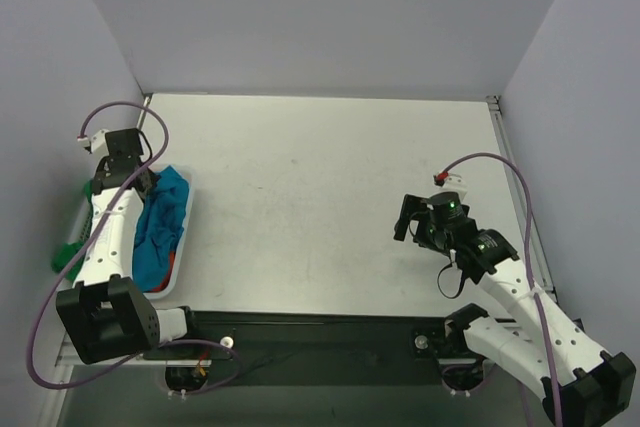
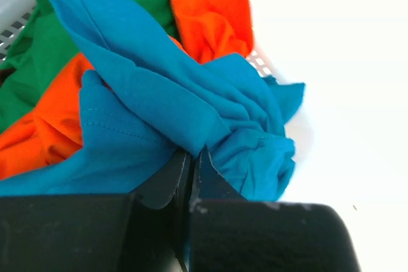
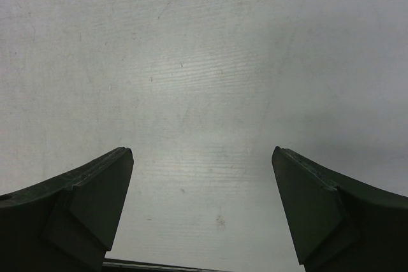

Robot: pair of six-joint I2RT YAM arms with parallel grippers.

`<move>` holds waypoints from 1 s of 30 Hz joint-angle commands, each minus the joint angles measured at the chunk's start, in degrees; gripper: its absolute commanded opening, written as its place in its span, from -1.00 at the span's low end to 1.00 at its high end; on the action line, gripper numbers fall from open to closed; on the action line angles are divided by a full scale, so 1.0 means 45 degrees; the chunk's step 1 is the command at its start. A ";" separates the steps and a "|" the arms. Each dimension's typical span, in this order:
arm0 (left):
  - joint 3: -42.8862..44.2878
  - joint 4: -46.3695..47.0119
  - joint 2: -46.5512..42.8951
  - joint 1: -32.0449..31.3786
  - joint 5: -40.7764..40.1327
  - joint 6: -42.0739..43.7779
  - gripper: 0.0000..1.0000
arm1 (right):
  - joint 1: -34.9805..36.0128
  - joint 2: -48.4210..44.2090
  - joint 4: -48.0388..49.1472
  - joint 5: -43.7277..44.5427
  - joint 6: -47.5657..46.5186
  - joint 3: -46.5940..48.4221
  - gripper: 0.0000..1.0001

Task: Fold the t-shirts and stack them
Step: Grab crumpled tshirt from bin with the left arm

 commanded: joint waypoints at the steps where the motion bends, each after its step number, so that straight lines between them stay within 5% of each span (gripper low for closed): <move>1: 0.1090 0.0391 -0.1334 0.0031 0.1128 0.0408 -1.00 | -0.0039 -0.0162 -0.0133 -0.0018 -0.0241 -0.0007 0.95; 11: 0.4717 0.0467 -0.3095 -0.0786 0.4838 0.0389 -1.00 | -0.0039 -0.0298 -0.0387 -0.0682 -0.0085 0.1182 0.94; 16: 0.7415 0.0351 -0.2316 -0.5637 0.3204 0.1050 -1.00 | -0.0039 -0.0201 -0.0621 -0.0878 -0.0104 0.2336 0.94; 23: 1.0796 0.0213 0.0067 -1.2730 -0.1752 0.2945 -1.00 | -0.0020 -0.0064 -0.0777 -0.0995 -0.0143 0.3781 0.94; 30: 1.0410 0.0682 0.1845 -1.3759 -0.1957 0.2363 -1.00 | -0.0039 -0.0103 -0.0914 -0.0566 -0.0163 0.3822 0.94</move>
